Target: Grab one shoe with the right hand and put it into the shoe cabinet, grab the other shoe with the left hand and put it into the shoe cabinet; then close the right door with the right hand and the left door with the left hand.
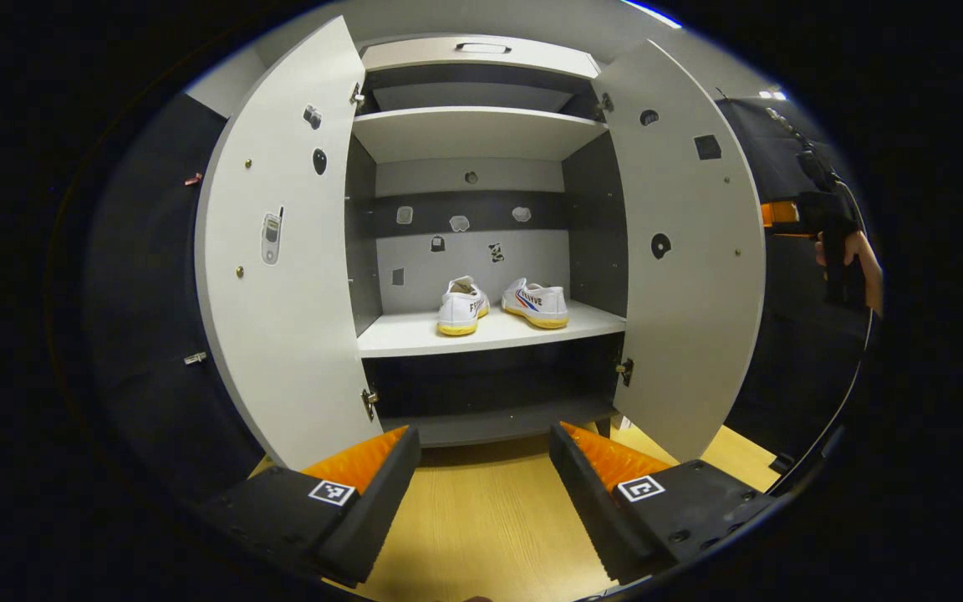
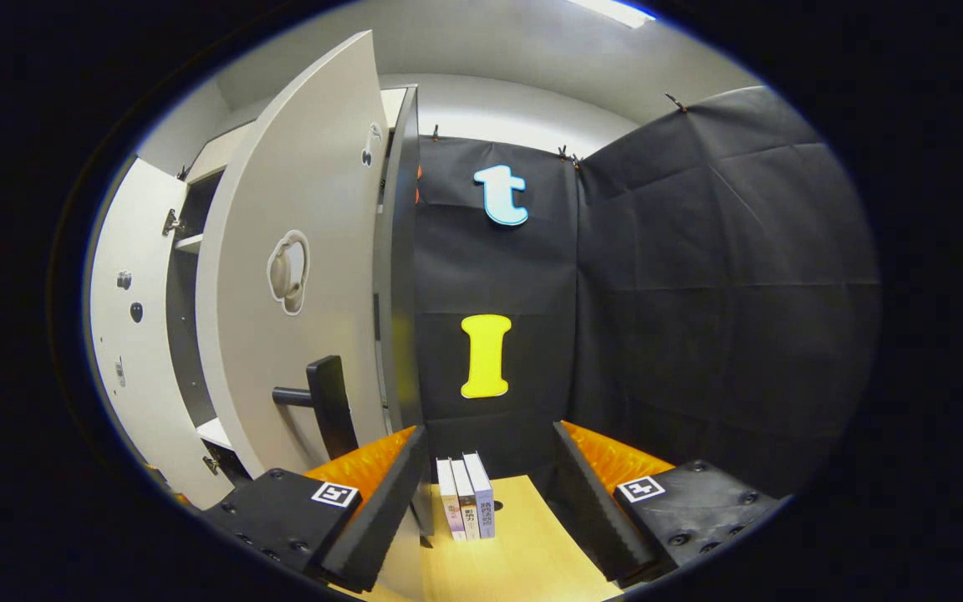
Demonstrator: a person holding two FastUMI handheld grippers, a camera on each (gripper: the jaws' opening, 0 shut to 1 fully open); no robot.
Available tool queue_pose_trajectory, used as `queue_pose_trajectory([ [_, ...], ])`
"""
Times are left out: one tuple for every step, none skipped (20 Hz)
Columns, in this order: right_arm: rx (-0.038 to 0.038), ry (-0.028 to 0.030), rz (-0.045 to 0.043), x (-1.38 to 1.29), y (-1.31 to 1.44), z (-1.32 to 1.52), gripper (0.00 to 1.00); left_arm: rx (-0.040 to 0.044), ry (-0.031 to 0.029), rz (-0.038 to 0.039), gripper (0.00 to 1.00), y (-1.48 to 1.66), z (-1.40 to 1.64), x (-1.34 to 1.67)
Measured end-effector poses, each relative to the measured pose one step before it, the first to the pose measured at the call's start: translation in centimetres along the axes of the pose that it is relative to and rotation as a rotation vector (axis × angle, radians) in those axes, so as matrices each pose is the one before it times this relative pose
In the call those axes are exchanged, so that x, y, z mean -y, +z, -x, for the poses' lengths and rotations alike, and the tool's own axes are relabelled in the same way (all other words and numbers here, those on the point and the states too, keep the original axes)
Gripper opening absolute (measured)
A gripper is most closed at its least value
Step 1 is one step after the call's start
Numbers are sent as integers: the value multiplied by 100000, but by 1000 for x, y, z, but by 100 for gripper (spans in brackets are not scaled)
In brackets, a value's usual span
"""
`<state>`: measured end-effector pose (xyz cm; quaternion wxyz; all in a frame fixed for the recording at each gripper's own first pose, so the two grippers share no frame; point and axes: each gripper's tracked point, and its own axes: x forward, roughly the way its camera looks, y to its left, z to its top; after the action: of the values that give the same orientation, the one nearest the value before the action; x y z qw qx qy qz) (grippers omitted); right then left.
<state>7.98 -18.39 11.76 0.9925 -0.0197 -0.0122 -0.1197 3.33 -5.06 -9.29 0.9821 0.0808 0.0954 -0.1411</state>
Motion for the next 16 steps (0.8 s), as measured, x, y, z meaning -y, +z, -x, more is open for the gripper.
queue_pose_trajectory([
  [-451,1085,-1188,-787,-238,181,96,-146,-104,649,98,-116,95,-104],
  [-301,1663,-930,-938,-55,149,96,-314,-46,680,98,-161,-42,-174],
  [-247,1915,-261,-1019,-104,105,96,-459,531,452,98,-116,-29,-387],
  [-33,1862,198,-1019,-67,67,96,-338,976,213,98,-91,-322,-582],
  [122,1759,369,-1125,-15,7,97,-134,1144,49,98,-64,-74,-582],
  [-7,1941,318,-1169,-57,-127,96,-128,1147,32,98,-123,117,-594],
  [-272,2105,-164,-1251,-117,-90,96,201,1483,88,98,-42,220,-713],
  [-323,2009,-280,-1221,-204,-143,96,212,1486,230,98,-39,334,-795],
  [-399,1531,-525,-1041,-128,-270,96,47,1706,333,98,-144,499,-770],
  [-115,834,-555,-883,-53,-221,97,-61,1830,496,98,-252,434,-827],
  [-114,914,-350,-1009,-173,-360,96,-249,1829,727,98,-84,358,-858],
  [-507,1632,-621,-1245,-274,-511,96,-518,2000,730,98,-284,356,-933],
  [-917,2660,-769,-1404,-307,-455,96,-566,2203,638,98,-214,435,-886],
  [-947,3274,-1078,-1540,-434,-558,97,-369,2089,739,98,-129,316,-927],
  [-1107,2798,-1342,-1442,-352,-340,97,-10,1644,936,98,-85,409,-879],
  [-784,1626,-748,-901,-375,-213,97,43,1669,962,98,-98,442,-865],
])
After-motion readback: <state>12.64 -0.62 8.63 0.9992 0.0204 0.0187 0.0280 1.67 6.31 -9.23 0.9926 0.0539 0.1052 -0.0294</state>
